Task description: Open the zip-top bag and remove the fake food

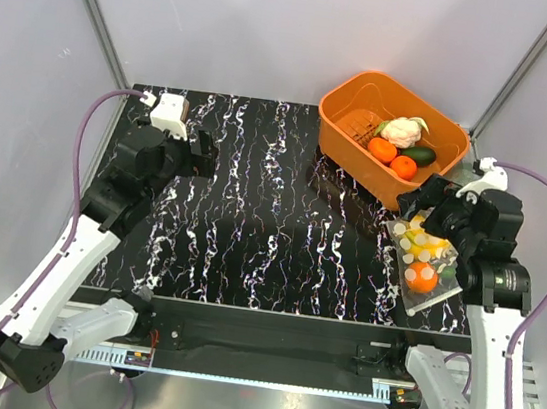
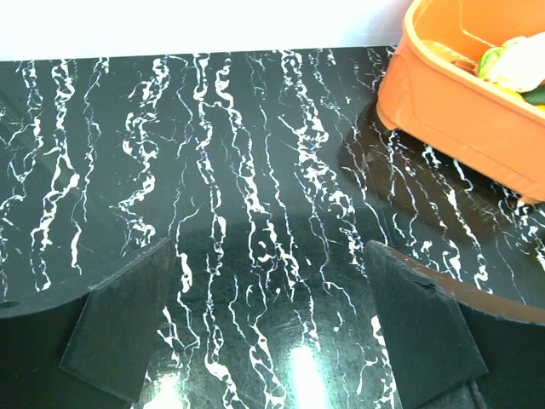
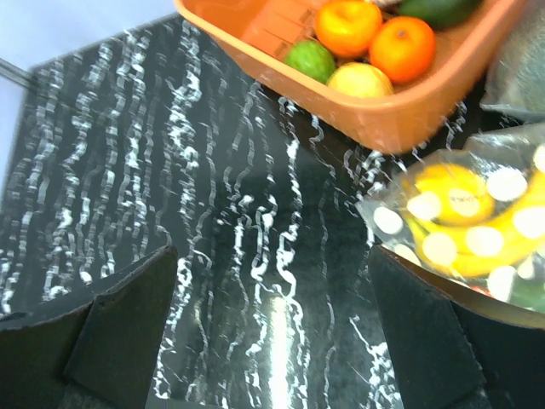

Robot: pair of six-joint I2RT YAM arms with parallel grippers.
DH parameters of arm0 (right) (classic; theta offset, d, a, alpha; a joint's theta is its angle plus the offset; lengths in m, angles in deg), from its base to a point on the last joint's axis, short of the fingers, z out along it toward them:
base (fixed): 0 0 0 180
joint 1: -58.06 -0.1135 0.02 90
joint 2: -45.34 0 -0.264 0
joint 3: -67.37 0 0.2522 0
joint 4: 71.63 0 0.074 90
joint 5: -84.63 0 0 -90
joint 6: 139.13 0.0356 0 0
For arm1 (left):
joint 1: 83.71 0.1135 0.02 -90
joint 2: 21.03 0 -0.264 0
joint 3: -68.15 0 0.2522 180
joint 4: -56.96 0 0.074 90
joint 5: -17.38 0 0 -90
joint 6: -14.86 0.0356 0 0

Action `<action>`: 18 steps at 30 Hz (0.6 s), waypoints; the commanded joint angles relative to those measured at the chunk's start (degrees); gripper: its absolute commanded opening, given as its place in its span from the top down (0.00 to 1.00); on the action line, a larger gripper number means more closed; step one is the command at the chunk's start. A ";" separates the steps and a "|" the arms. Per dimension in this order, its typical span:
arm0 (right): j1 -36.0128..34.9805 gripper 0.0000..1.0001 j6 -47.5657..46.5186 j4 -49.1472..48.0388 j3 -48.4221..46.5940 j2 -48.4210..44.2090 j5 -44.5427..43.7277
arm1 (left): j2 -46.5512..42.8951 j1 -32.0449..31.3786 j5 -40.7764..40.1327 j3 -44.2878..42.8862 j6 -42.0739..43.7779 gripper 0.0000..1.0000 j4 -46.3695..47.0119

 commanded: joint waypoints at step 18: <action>-0.03 0.00 -3.07 10.64 -2.93 17.67 -16.52 | 1.53 0.02 4.76 -0.83 0.33 0.01 2.49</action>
